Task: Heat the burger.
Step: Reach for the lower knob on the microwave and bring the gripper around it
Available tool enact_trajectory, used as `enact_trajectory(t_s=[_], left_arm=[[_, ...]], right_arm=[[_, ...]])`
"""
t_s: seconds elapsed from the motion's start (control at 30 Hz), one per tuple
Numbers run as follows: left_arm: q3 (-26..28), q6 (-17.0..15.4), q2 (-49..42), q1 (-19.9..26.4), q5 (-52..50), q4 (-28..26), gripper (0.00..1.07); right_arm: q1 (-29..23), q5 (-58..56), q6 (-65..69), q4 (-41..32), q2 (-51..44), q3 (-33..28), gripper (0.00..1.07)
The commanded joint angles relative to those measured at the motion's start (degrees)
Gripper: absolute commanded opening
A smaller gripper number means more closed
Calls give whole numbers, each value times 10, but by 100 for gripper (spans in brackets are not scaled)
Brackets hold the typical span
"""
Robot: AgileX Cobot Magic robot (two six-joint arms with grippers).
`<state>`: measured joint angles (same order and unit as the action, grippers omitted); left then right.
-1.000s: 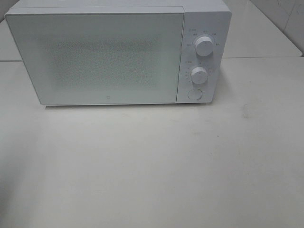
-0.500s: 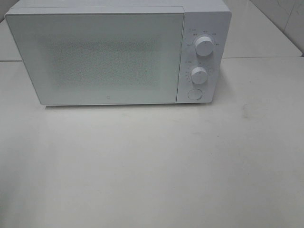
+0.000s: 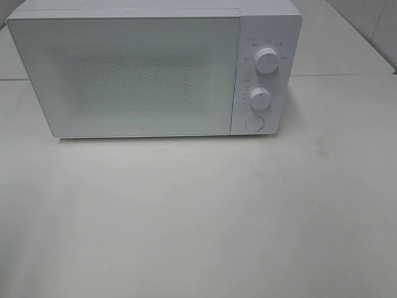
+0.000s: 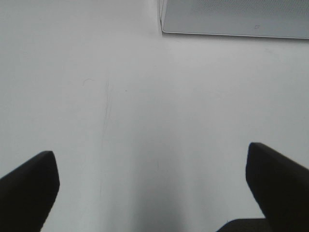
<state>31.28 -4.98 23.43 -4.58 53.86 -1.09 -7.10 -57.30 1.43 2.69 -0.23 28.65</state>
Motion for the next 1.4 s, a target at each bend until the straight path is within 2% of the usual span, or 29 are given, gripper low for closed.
enact_trajectory(t_s=[0.03,0.17,0.47,1.0,1.4], left_arm=[[1,-4,-5,2,19,-9,100],[-3,-4,-24,2,62,-6,100],[-14,-2,-70,2,76,-6,100],[-14,-2,-242,2,75,-14,100],[-14,5,-250,2,75,-17,100]], right_arm=[[3,3,0,-1,-17,-2,64],[3,3,0,-1,-17,-2,64],[3,3,5,1,-17,-2,64],[3,3,4,1,-17,-2,64],[2,3,8,0,-11,-2,64]])
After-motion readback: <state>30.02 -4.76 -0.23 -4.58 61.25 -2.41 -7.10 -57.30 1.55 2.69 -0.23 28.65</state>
